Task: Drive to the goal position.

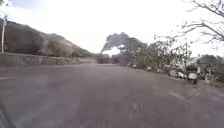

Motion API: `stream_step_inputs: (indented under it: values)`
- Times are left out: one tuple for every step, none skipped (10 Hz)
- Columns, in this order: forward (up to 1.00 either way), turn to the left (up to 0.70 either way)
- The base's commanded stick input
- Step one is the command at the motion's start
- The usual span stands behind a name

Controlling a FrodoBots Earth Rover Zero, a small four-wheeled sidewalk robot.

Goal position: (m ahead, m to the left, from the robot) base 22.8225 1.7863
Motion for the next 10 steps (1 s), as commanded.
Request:
stream_step_inputs:
  values:
    - [1.00, 0.00]
    - [1.00, 0.00]
    - [1.00, 0.00]
    - [1.00, 0.00]
    - [1.00, 0.00]
    - [1.00, 0.00]
    - [1.00, 0.00]
    - [1.00, 0.00]
    - [1.00, 0.00]
    - [1.00, 0.00]
